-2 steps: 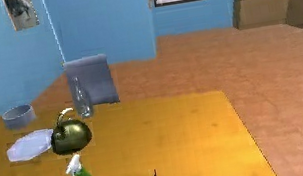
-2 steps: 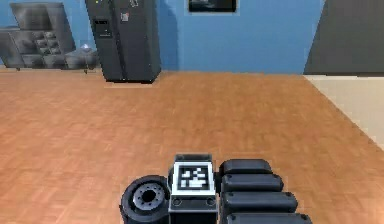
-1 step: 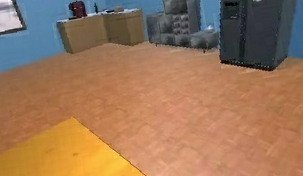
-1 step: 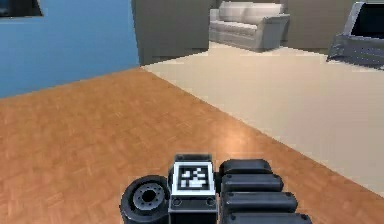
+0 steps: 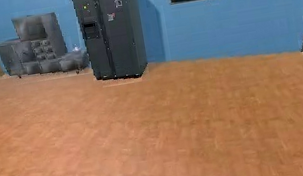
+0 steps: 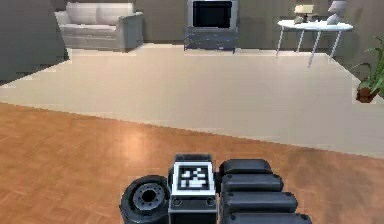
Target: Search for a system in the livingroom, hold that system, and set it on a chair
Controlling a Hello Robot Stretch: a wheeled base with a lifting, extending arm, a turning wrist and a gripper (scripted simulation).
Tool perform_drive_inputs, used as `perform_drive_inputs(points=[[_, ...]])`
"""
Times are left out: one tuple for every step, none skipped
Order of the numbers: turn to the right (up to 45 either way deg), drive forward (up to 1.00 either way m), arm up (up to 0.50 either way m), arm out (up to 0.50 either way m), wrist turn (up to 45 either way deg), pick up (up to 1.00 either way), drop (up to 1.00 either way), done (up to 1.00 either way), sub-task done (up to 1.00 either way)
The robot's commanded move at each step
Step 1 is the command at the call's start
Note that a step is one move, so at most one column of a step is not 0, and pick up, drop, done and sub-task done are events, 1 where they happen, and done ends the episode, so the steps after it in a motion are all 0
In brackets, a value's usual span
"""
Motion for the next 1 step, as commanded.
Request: perform_drive_inputs(points=[[-45.0, 0.00, 0.00, 0.00, 0.0, 0.00, 0.00, 0.00, 0.00]])
